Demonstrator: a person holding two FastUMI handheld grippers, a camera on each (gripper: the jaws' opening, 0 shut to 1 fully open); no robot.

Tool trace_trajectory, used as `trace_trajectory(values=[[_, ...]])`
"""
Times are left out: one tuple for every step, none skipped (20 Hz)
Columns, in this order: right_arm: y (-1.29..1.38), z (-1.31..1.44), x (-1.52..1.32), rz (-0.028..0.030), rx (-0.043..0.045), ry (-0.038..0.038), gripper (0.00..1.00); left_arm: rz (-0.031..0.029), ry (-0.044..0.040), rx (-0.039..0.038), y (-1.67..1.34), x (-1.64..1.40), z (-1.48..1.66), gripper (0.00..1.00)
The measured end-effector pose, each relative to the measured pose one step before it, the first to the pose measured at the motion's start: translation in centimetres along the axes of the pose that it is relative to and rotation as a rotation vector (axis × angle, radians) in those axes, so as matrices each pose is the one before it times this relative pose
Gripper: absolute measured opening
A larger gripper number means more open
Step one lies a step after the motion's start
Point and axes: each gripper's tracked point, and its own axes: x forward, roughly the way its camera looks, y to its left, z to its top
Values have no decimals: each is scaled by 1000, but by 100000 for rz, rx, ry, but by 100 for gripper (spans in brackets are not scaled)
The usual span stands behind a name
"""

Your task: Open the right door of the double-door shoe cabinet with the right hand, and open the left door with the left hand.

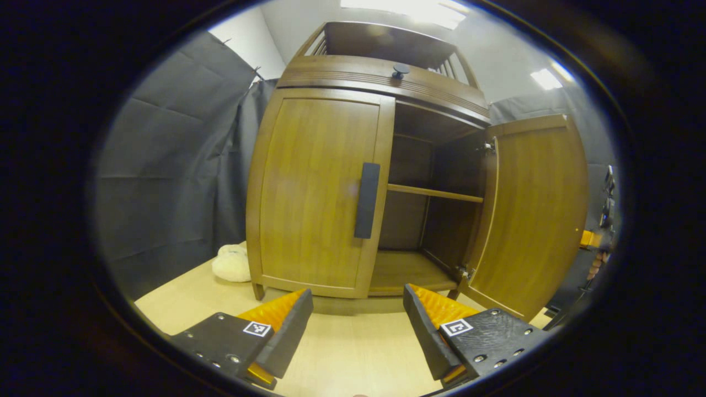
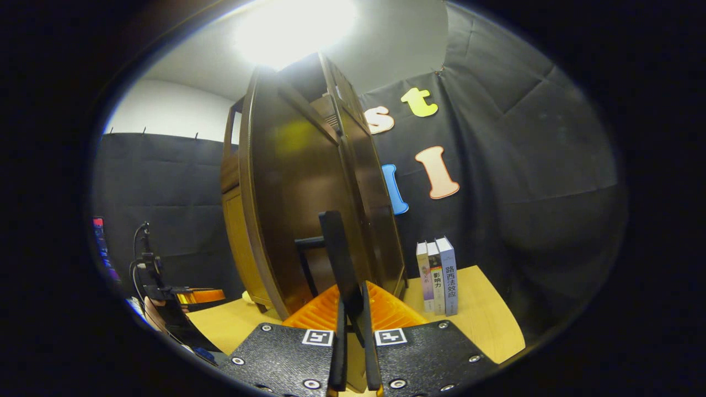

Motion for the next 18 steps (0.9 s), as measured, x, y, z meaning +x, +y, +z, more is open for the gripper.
trace_trajectory(values=[[25,-164,-475,-504,1079,319,12,-56,9,29,-51,10,3,99],[186,-108,-796,12,1563,139,12,12,-243,235,38,23,-6,95],[-9,126,-959,-422,1327,-516,13,170,-485,275,5,62,101,95],[-214,134,-969,-1577,589,-544,13,32,-481,-24,-36,51,-44,95],[-591,331,-1018,-4091,-1076,-1143,13,-201,-588,-426,-95,36,106,99],[-417,647,-1249,-3883,-1973,-1923,13,-382,-1017,-743,38,-69,167,99],[51,888,-1135,-2633,-1750,-2547,11,-704,-1091,-670,-114,75,202,99],[663,1059,-1271,-1226,-1235,-3045,4,-248,-975,-387,95,-36,78,99],[758,1020,-1141,-277,-1467,-2695,8,414,-898,553,48,14,67,99],[782,773,-961,-178,-1841,-2301,8,847,-712,1058,86,-22,-46,99],[796,734,-646,-615,-1459,-1855,1,1283,-396,1585,39,-6,-77,99],[814,522,-514,-698,-707,-964,8,890,-579,962,-43,-289,-179,99],[933,501,-302,-414,130,-990,8,45,-890,442,-188,-33,96,99],[1274,612,52,1224,204,-1360,8,-367,-881,-89,132,12,200,99],[1391,481,127,1893,91,-1317,8,-591,-771,-90,-77,-31,194,99],[1192,267,300,2139,57,-623,10,-107,-380,12,68,-150,178,99],[1051,8,381,1701,132,135,13,126,-166,296,-4,-47,120,99],[1106,-59,442,1621,430,840,12,326,-127,456,92,59,-40,99]])
